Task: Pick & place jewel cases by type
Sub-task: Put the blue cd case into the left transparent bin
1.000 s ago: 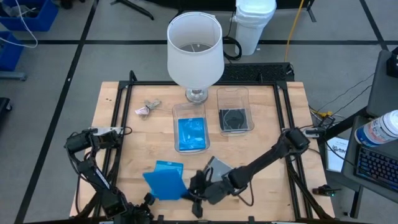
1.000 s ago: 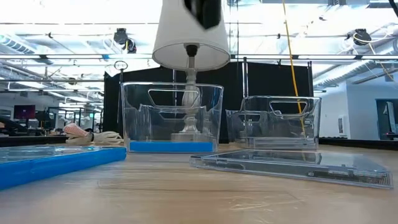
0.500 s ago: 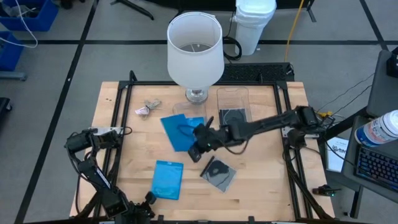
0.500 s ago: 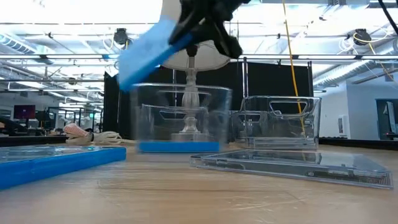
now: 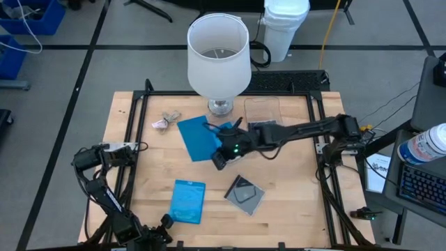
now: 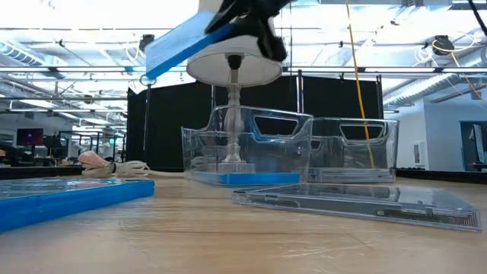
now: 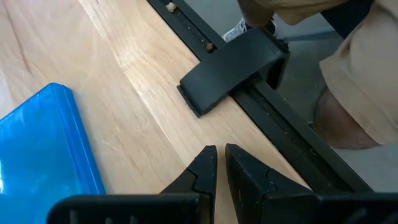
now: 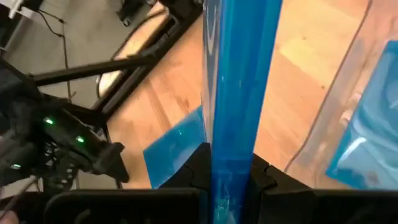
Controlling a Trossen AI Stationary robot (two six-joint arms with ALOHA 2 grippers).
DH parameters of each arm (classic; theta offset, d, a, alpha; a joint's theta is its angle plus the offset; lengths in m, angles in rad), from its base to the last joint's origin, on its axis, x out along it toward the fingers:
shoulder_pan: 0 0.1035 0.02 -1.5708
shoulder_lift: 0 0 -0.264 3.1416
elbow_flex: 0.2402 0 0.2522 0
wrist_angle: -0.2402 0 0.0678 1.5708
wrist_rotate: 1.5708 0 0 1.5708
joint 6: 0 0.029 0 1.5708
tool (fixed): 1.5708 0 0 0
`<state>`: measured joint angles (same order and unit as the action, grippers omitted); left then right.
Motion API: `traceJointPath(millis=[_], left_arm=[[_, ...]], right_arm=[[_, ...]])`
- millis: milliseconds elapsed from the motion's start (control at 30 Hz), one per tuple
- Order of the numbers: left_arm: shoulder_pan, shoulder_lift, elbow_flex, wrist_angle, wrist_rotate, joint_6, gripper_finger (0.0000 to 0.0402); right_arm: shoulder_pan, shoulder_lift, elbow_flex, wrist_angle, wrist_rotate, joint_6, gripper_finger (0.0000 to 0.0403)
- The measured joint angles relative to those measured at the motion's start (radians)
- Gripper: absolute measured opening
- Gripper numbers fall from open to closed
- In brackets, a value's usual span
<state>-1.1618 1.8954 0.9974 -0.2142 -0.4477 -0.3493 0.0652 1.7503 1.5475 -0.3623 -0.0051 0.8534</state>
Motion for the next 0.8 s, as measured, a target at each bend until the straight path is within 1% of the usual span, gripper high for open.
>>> traceJointPath(millis=[100, 200, 367, 467, 533, 600, 800], left_arm=[[0.0, 0.0, 0.0, 0.004, 0.0, -0.007, 0.0044], [0.001, 0.0, -0.001, 0.006, -0.001, -0.011, 0.0044], [0.006, 0.0, -0.001, 0.007, -0.001, -0.012, 0.0044], [0.007, 0.0, -0.001, 0.008, 0.0, -0.013, 0.0044], [0.007, 0.0, -0.001, 0.007, 0.0, -0.014, 0.0044], [0.007, 0.0, -0.001, 0.008, 0.0, -0.016, 0.0044], [0.007, 0.001, -0.001, 0.008, 0.0, -0.023, 0.0044]], right_arm=[[-0.009, -0.057, 0.002, -0.11, 0.009, 0.008, 0.0022], [-0.023, -0.102, 0.002, -0.227, 0.049, 0.027, 0.0022], [-0.049, -0.102, 0.002, -0.371, 0.026, 0.052, 0.0021], [-0.066, -0.073, 0.002, -0.385, -0.004, 0.051, 0.0021], [-0.081, -0.053, 0.002, -0.415, -0.047, 0.05, 0.0021], [-0.094, -0.034, 0.002, -0.417, -0.063, 0.049, 0.0021], [-0.127, 0.011, 0.002, -0.426, -0.166, 0.045, 0.0028]])
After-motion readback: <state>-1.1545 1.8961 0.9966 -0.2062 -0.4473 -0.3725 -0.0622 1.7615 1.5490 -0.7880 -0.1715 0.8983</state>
